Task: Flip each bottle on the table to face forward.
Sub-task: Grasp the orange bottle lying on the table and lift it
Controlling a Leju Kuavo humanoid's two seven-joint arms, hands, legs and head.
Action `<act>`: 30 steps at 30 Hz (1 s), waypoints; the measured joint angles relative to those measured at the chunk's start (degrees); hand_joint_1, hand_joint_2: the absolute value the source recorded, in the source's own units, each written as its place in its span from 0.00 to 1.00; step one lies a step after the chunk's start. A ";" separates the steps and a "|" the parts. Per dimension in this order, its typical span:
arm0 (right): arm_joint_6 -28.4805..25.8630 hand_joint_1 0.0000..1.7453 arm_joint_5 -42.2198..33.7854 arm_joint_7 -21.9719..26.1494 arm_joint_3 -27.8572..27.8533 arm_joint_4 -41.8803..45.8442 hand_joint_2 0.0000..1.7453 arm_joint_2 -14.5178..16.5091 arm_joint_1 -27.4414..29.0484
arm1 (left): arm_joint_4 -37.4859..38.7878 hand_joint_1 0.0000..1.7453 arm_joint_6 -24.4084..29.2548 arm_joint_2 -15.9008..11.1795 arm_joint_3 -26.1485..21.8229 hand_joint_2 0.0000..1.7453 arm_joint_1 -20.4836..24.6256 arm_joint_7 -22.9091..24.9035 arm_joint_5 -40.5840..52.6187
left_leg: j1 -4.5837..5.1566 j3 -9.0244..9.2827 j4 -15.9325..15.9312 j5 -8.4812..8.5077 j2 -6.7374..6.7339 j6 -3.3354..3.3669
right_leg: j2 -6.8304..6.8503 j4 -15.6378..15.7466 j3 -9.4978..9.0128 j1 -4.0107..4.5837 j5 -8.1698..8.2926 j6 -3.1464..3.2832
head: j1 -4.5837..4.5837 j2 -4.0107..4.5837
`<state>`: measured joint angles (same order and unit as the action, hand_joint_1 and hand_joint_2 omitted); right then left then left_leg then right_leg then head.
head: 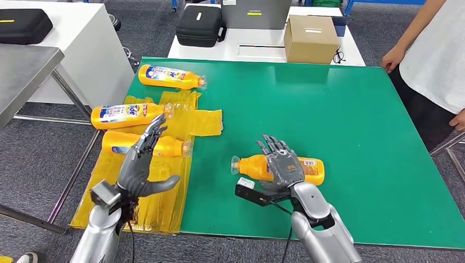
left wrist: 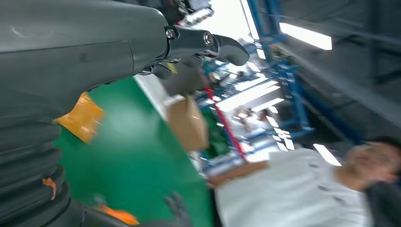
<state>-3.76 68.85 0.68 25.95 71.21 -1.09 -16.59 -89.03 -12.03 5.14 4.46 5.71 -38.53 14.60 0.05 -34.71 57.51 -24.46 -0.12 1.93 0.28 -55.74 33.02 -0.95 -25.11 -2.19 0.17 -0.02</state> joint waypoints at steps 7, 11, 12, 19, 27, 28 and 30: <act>1.18 0.00 1.91 -1.75 -0.20 -6.82 1.00 -0.01 -3.86 | -7.05 0.00 -2.68 1.12 1.52 1.00 -3.28 -0.07 -0.97 | 0.00 0.04 0.01 0.04 0.02 0.01 | 0.02 -0.01 -0.05 0.00 0.03 0.01 | -0.01 0.00; 2.33 0.00 2.18 -2.21 -0.73 -10.56 1.00 -0.32 -5.69 | -8.38 0.00 -3.31 1.34 2.68 1.00 -4.60 -0.10 -0.80 | 0.00 0.05 0.01 0.04 0.01 0.01 | 0.01 -0.01 -0.05 0.00 0.03 0.00 | -0.01 0.00; 2.72 0.00 2.12 -2.34 -0.93 -11.41 1.00 -0.53 -6.14 | -8.56 0.00 -3.33 1.37 2.91 1.00 -4.99 -0.13 -0.81 | 0.00 0.05 0.01 0.04 0.01 0.01 | 0.02 -0.01 -0.04 -0.01 0.03 0.00 | -0.02 0.00; 4.86 0.00 1.15 -2.61 -2.43 -15.20 1.00 -3.02 -8.10 | -8.70 0.00 -3.07 1.37 3.80 1.00 -6.53 -0.22 -1.53 | 0.02 0.02 0.01 0.03 0.05 0.01 | 0.04 0.00 -0.05 -0.01 0.03 0.00 | -0.01 0.00; 7.92 0.00 -1.33 -2.31 -3.05 -17.54 1.00 -6.14 -9.17 | -8.55 0.00 -4.21 1.39 3.85 1.00 -6.55 -0.22 -3.15 | 0.01 0.07 0.02 0.03 0.04 0.01 | 0.06 0.00 -0.06 0.00 0.03 0.00 | -0.02 0.00; 8.16 0.00 -1.72 -1.97 -3.33 -17.79 1.00 -6.85 -9.33 | -8.52 0.00 -4.32 1.39 3.85 1.00 -6.56 -0.22 -3.30 | 0.01 0.07 0.02 0.03 0.05 0.02 | 0.06 0.00 -0.07 -0.01 0.03 0.00 | -0.02 0.00; 8.60 0.00 -2.39 -1.41 -3.88 -18.13 1.00 -8.25 -9.50 | -8.50 0.00 -4.29 1.39 3.87 1.00 -6.61 -0.22 -3.62 | 0.02 0.07 0.02 0.03 0.05 0.02 | 0.06 0.01 -0.09 -0.02 0.03 0.00 | -0.01 0.00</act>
<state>4.83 66.46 -0.74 22.07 53.08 -9.34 -26.09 -97.53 -16.32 6.54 8.33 -0.90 -38.75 10.99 0.08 -34.64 57.53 -24.43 -0.08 1.95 0.34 -55.73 32.93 -0.97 -25.09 -2.19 0.16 -0.02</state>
